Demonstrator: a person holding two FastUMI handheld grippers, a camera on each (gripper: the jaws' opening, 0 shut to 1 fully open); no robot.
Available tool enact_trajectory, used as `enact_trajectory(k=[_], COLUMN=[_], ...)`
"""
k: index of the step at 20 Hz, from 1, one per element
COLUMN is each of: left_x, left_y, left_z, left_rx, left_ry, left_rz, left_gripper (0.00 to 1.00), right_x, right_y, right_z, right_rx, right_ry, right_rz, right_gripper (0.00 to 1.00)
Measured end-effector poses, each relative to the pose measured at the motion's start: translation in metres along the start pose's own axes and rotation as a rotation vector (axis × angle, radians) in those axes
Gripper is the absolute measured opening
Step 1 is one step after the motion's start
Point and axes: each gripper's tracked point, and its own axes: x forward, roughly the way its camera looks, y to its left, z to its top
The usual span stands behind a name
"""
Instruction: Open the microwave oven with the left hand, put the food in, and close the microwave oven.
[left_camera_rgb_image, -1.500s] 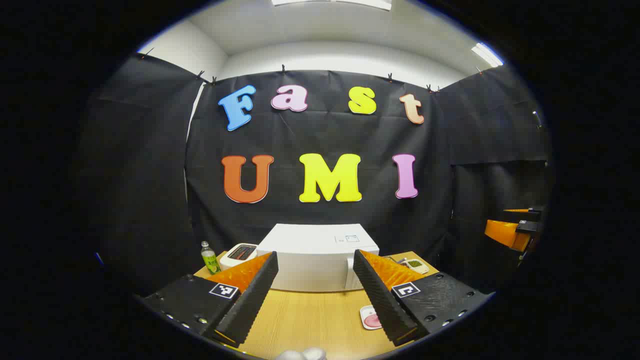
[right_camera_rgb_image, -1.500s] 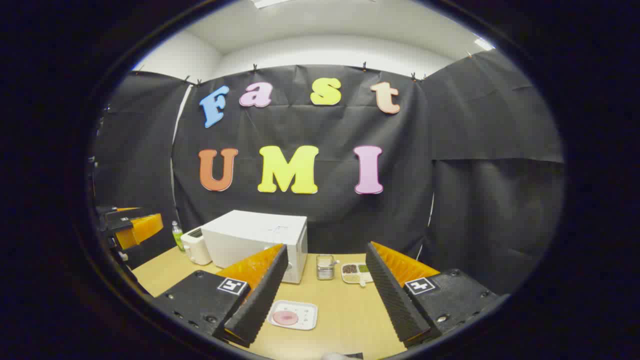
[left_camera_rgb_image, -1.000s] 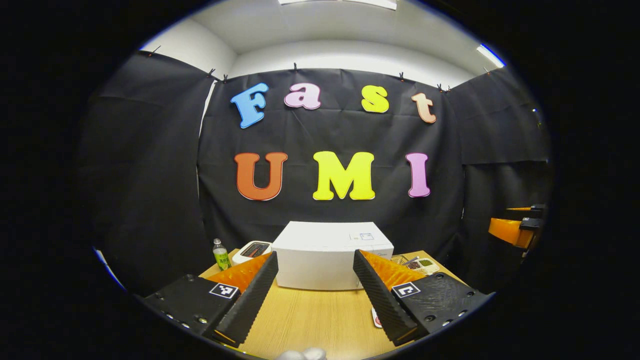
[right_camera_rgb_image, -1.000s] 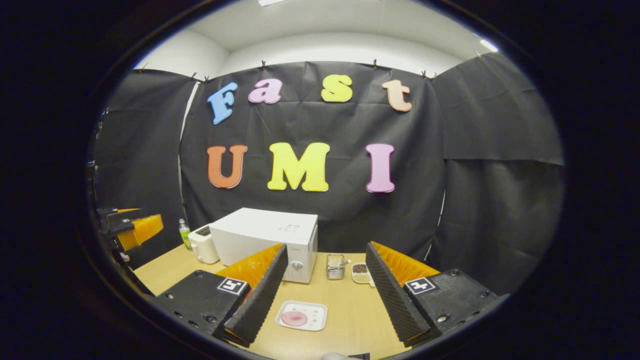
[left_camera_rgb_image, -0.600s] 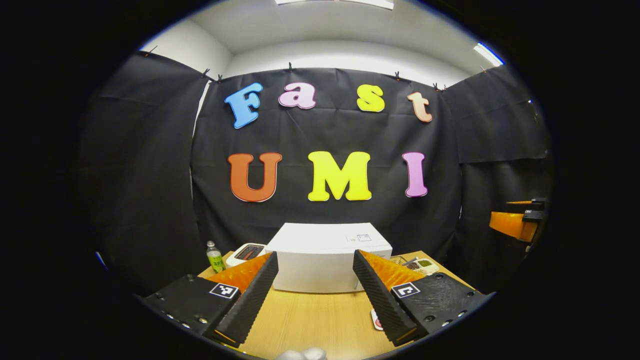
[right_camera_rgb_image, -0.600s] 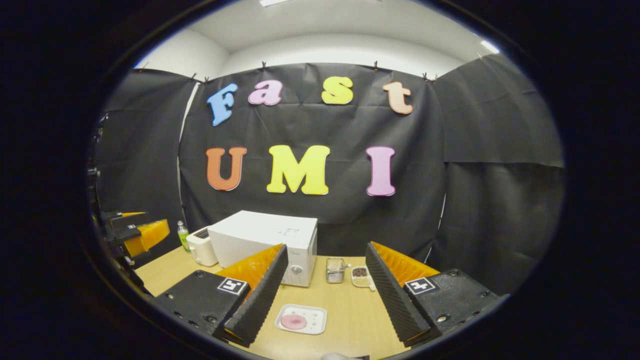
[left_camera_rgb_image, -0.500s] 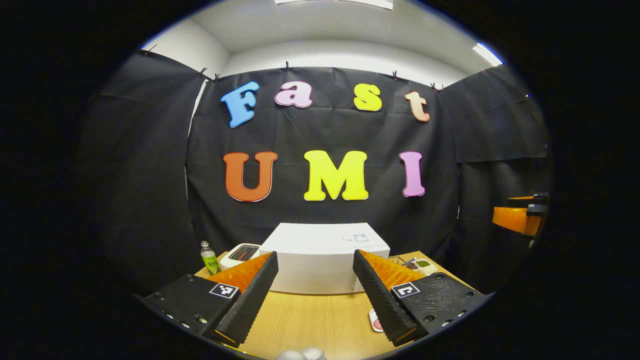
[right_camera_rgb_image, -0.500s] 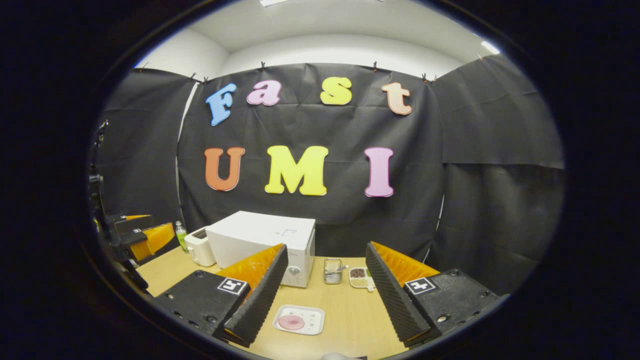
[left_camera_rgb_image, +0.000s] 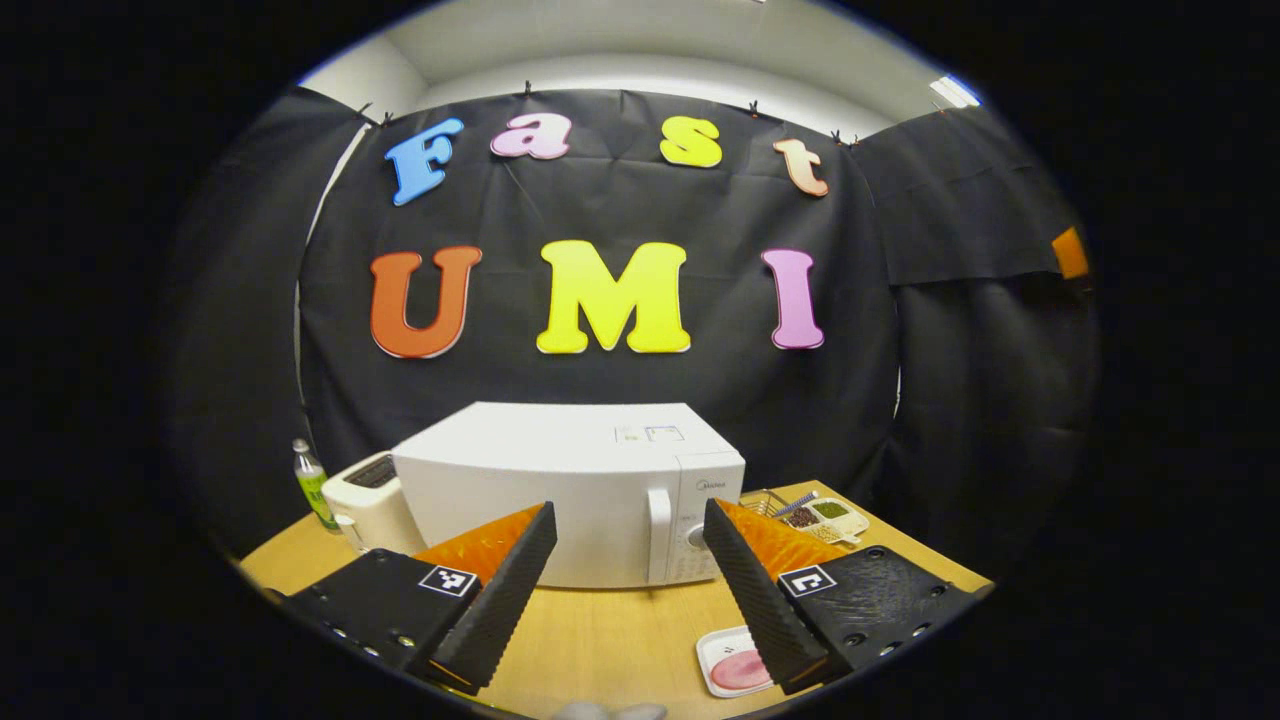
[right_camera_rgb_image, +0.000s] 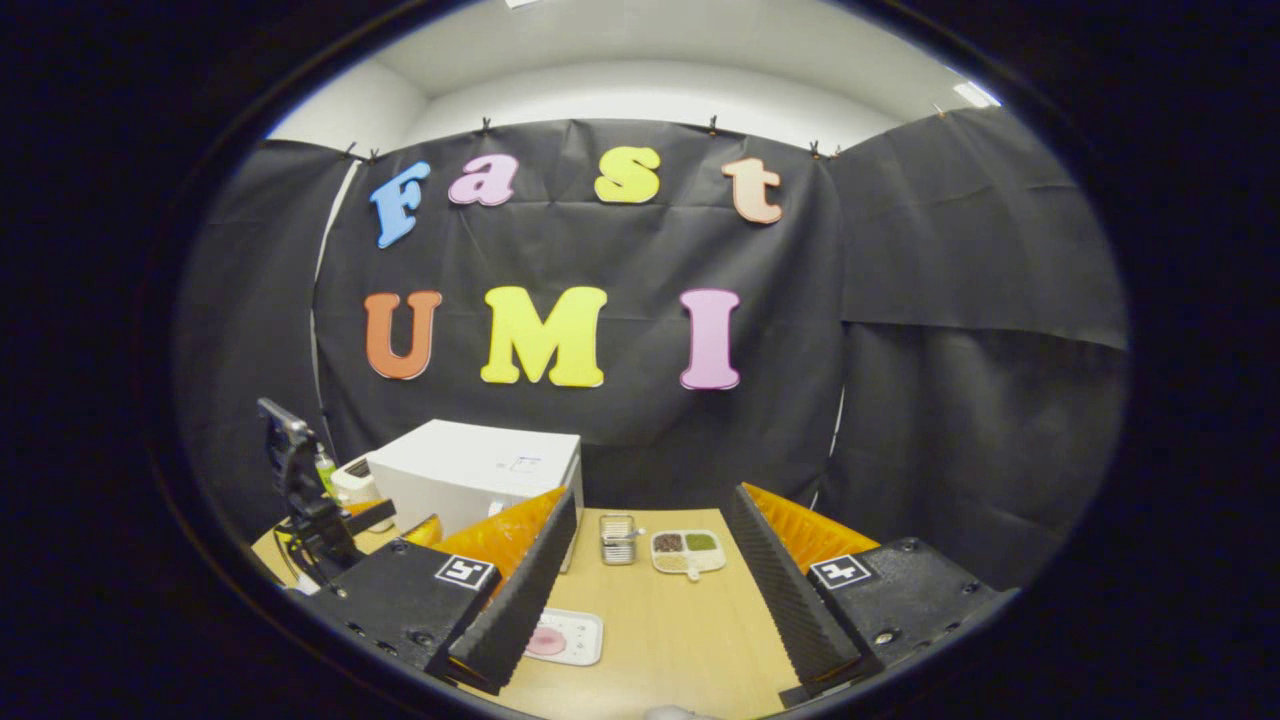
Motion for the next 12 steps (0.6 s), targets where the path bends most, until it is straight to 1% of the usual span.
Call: enact_trajectory(k=[4,7,12], left_x=[0.063,0.105,0.142], left_y=[-0.022,-0.017,-0.018], left_z=[-0.039,-0.067,-0.094], left_rx=[-0.01,0.031,0.015], left_ry=[0.045,0.094,0.146], left_rz=[-0.031,0.001,0.016], left_gripper=[0.94,0.95,0.94], right_x=[-0.011,-0.018,-0.022], right_y=[-0.021,-0.035,-0.055], right_z=[-0.009,-0.019,-0.036], right_rx=[-0.029,-0.007,0.003], right_ry=[0.039,0.066,0.111], right_rz=[-0.058,-0.092,-0.146], right_gripper=[1.0,1.0,1.0])
